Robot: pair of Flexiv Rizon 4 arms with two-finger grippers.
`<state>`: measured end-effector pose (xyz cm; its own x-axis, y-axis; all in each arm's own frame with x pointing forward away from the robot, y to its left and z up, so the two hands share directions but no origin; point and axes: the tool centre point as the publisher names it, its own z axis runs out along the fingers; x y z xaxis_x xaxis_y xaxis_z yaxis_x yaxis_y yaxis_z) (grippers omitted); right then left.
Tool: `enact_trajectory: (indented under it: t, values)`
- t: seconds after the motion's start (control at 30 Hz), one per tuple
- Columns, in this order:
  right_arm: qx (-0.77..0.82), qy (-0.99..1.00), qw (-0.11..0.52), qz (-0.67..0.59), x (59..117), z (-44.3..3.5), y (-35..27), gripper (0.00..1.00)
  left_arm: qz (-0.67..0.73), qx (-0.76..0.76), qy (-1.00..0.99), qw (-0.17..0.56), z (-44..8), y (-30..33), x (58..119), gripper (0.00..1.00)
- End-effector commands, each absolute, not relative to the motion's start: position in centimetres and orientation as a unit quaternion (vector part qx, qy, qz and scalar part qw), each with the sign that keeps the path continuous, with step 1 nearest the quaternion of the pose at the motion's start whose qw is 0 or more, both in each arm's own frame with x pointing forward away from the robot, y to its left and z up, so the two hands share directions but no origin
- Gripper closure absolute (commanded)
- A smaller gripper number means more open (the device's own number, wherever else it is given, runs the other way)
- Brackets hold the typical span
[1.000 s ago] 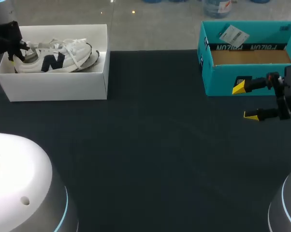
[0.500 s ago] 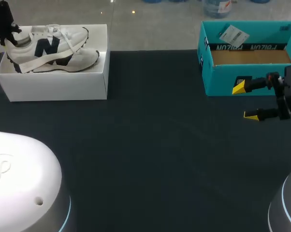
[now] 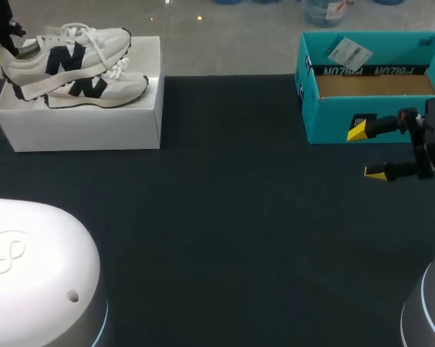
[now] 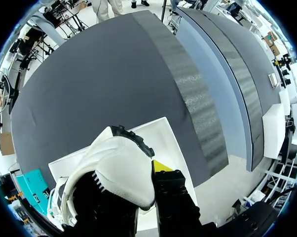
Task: Take the shoe out of the shoebox, open the shoe tongue, remove and reinsert the insole, then place the shoe into the shoebox
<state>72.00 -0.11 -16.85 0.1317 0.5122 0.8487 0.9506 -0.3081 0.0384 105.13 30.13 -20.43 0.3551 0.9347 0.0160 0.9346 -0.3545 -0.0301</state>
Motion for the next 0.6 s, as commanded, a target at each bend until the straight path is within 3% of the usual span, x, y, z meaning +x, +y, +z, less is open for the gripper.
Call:
enact_trajectory:
  t: [0.03,0.6]
  values:
    - [-0.703,-0.521,0.271,-0.401,71.92,-16.85,-0.03,0.0,-0.002,-0.821,-0.571,0.019,-19.46,29.96,104.88,1.0]
    - [-0.703,-0.521,0.271,-0.401,71.92,-16.85,-0.03,0.0,-0.002,-0.813,-0.582,0.021,-19.34,29.62,104.76,1.0]
